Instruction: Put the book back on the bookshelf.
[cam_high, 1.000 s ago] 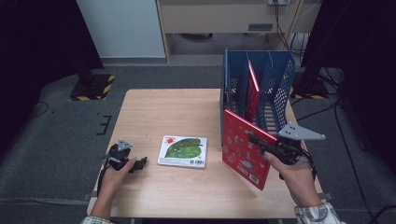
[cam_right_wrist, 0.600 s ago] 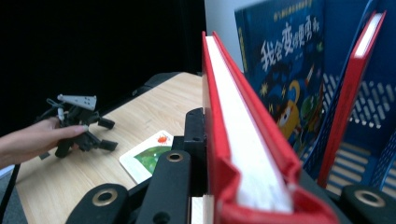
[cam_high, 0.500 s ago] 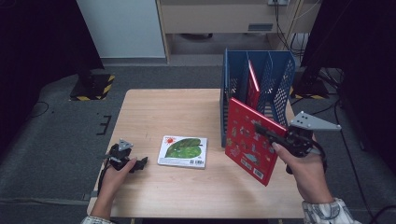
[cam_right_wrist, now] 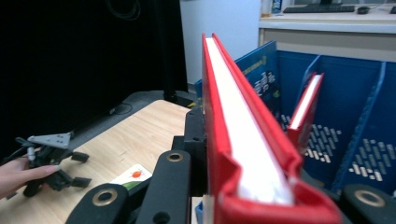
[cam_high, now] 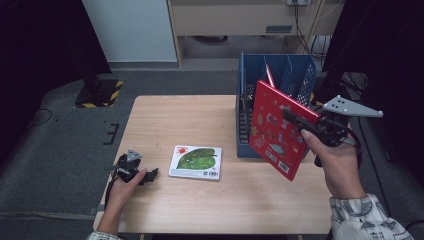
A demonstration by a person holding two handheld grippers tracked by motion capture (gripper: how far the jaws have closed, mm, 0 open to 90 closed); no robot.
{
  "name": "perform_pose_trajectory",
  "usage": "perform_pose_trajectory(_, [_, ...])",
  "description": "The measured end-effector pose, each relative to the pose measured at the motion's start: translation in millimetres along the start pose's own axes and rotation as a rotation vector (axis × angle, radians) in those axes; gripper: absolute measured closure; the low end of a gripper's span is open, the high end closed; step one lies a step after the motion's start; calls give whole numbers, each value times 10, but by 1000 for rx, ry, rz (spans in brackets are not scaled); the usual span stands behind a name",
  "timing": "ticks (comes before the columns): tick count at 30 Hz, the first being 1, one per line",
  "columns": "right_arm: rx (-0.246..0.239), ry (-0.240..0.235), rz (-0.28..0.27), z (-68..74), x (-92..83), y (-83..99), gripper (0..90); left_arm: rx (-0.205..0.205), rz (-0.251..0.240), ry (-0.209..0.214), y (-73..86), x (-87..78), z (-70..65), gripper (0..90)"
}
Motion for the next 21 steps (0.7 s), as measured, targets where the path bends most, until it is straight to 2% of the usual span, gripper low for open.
perform_pose_trajectory(6, [9,45,1,-119,-20,8,792,1,0,1,-1,0,-1,0])
perform_pose_trajectory(16, [20,105,-4,-244,-176,22,791,1,1,2,-2,2,-3,0])
perform_pose_trajectory(21, [21,115,2,-279,-215,38,792,2,0,4,-2,2,-5,0])
Point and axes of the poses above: each handheld gripper's, and its own axes: x roughly forward along the jaws, y roughly out of its underside, z roughly to its left, the point moved 1 cm from there along x, roughly forward along the jaws, and after that the axes turned 7 degrees about -y, right-handed, at the moved point
